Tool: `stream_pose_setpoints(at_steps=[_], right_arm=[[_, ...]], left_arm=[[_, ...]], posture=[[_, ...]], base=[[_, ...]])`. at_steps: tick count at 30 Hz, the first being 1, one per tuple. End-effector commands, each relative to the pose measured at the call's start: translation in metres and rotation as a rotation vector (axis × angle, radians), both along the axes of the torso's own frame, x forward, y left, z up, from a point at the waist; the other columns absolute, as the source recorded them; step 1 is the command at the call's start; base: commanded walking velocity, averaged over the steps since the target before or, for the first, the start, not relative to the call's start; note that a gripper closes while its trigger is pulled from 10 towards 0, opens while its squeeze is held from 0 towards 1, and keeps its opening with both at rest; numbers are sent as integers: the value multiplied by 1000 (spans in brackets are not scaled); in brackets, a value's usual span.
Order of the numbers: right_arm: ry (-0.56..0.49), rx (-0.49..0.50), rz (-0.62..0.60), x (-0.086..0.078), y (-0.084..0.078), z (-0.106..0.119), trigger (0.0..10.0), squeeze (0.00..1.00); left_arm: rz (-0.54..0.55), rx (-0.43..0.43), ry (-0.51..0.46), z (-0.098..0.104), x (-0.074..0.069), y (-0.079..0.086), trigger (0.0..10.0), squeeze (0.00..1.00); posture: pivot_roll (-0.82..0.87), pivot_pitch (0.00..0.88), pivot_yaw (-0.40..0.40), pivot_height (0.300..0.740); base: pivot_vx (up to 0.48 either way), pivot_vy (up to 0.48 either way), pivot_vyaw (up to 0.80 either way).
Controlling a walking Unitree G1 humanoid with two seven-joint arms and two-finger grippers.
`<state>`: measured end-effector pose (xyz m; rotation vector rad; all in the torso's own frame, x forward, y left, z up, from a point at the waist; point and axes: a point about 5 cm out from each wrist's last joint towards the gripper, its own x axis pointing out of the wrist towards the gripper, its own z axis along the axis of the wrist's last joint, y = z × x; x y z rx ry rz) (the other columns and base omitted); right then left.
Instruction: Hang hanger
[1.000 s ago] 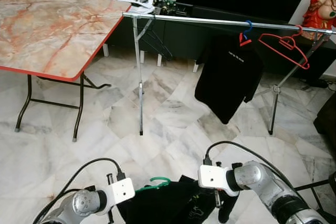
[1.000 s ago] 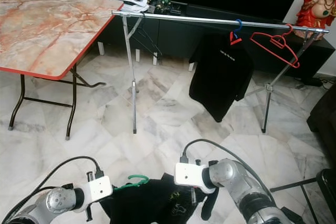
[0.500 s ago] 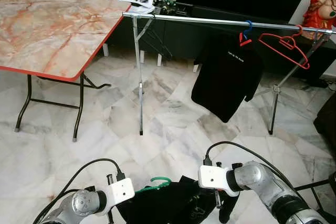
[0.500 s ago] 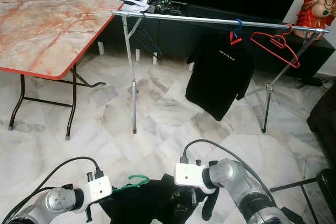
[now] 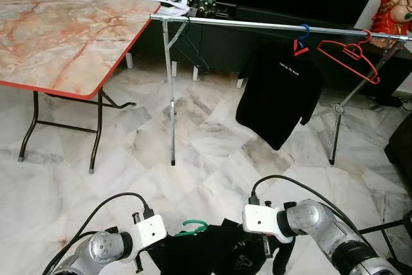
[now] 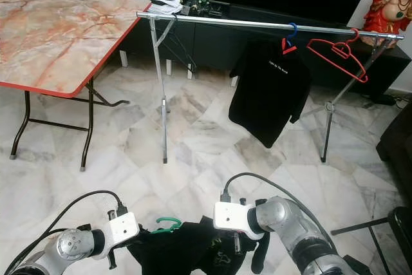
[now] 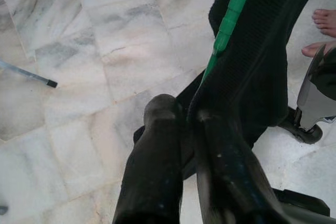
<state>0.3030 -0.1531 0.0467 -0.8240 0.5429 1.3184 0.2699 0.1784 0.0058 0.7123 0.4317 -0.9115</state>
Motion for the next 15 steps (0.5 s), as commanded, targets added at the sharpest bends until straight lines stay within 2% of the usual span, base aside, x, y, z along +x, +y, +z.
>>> stream_pose_setpoints(at_steps=[1,12,15], right_arm=[[1,-3,-2,0,-1,0,10000,0],[-6,-2,-12,2,-2,1,10000,0],[-16,-43,-43,2,-7,-3,10000,0]], left_arm=[[-8,-13,-11,3,2,-3,0,0],[-9,-12,1,1,0,-3,0,0],[8,-4,-20,3,2,0,0,0]], posture=[[77,111,-138,740],[77,112,-140,740],[80,113,-141,740]], base=[[0,0,0],[0,0,0],[0,0,0]])
